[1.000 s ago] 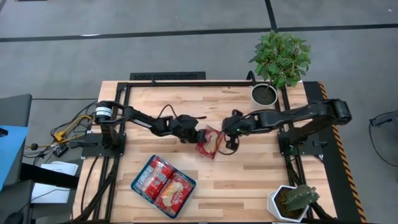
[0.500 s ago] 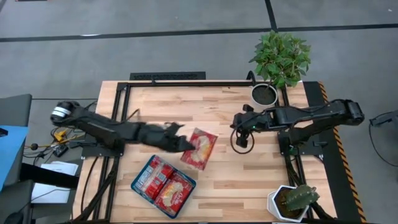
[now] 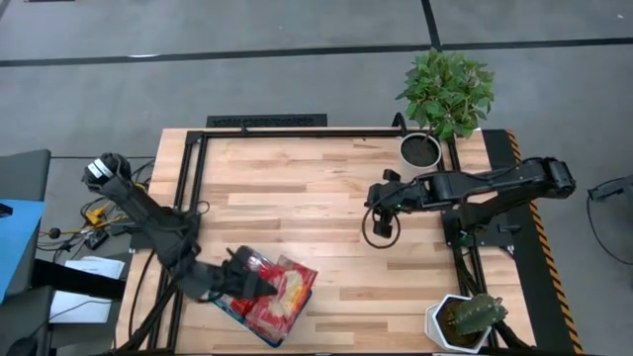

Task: Sort popcorn bags into baskets
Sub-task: Put the red popcorn bag into the blue bin

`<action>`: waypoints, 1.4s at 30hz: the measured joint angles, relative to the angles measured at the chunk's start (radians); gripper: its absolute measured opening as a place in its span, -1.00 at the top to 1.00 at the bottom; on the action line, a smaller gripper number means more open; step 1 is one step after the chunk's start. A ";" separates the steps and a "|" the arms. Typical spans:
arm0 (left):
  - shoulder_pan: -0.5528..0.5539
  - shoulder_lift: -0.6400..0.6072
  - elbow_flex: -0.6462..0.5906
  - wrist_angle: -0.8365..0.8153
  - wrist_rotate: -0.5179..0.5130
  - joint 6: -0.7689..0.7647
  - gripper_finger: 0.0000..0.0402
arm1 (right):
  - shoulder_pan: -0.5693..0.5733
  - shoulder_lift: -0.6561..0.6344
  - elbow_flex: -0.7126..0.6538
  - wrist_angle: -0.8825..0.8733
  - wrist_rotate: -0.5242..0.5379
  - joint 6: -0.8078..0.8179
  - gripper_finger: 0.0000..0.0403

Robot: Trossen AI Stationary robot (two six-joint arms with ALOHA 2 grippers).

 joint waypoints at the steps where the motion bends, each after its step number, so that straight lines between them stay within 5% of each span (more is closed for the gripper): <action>1: -0.018 0.018 0.000 0.006 -0.023 -0.032 0.99 | 0.000 0.000 0.000 0.004 0.000 0.000 0.92; 7: -0.069 0.140 0.013 0.005 -0.075 -0.154 0.99 | 0.000 0.000 0.000 0.006 0.000 0.010 0.86; 16: -0.083 0.308 0.124 -0.094 0.002 -0.181 0.97 | 0.000 0.000 0.000 0.006 0.000 0.016 0.88; 23: -0.100 0.313 0.152 -0.341 0.024 -0.295 0.98 | 0.000 0.000 0.000 0.006 0.000 -0.003 0.90; 29: -0.100 0.308 0.155 -0.377 0.133 -0.211 0.96 | 0.000 0.000 0.000 0.006 0.000 -0.003 0.83; 42: -0.063 0.308 0.154 -0.409 0.107 -0.122 0.95 | 0.000 0.000 0.000 0.006 0.000 -0.010 0.89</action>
